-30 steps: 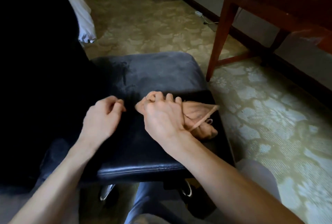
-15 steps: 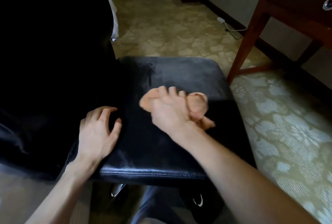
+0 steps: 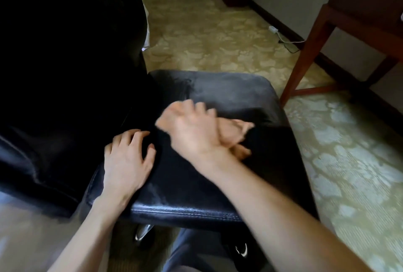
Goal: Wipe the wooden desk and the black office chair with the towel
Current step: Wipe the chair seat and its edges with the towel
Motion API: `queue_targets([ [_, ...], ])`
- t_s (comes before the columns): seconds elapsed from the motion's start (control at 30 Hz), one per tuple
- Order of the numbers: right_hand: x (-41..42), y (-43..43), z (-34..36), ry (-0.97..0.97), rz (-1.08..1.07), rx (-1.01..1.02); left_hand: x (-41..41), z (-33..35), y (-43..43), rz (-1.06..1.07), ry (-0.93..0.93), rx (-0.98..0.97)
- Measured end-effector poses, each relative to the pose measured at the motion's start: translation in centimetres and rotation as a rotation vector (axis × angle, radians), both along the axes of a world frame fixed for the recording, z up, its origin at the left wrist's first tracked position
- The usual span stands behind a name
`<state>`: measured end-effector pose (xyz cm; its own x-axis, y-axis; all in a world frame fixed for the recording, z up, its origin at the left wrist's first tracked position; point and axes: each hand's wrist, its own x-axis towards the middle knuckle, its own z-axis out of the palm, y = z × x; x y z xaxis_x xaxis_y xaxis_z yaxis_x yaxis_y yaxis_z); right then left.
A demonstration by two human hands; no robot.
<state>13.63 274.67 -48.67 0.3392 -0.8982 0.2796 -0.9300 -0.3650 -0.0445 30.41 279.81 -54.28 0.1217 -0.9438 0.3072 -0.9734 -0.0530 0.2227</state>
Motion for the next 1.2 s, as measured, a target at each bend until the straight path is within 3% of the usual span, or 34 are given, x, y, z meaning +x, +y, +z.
queue_targets([
  [0.07, 3.1, 0.0, -0.4, 0.019, 0.08, 0.043, 0.2, -0.1, -0.1, 0.002, 0.016, -0.004],
  [0.17, 0.9, -0.6, -0.2, 0.047, 0.011, 0.053, 0.6, 0.0, -0.4, -0.014, 0.075, -0.011],
  [0.37, -12.5, -1.9, -0.8, 0.032, -0.446, 0.148, 1.3, -0.3, -0.7, -0.004, 0.14, -0.048],
  [0.6, -21.5, -1.1, -1.7, -0.21, -0.759, 0.218, 0.8, 0.5, -1.1, 0.038, 0.117, 0.009],
  [0.7, -19.7, -0.9, -1.0, -0.215, -0.618, 0.134, -1.7, 1.2, -1.7, 0.048, 0.093, -0.014],
  [0.8, -15.9, -1.0, -0.5, -0.118, -0.396, 0.097, -8.8, 2.0, -2.9, -0.283, 0.073, -0.008],
  [0.9, -16.5, -0.8, -1.6, -0.092, -0.411, 0.052, -15.2, 1.9, -5.0, -0.504, -0.009, 0.08],
  [1.0, -21.4, -1.4, -3.6, -0.329, -0.579, 0.089, -15.9, 0.4, -6.3, -0.487, -0.049, 0.053],
  [1.1, -25.7, -2.0, -5.0, -0.77, -0.753, 0.217, -15.5, -0.6, -6.4, -0.463, 0.027, 0.017],
  [1.2, -27.2, -2.6, -6.4, -1.189, -0.789, 0.336, -16.2, -0.7, -6.4, -0.442, 0.025, 0.008],
])
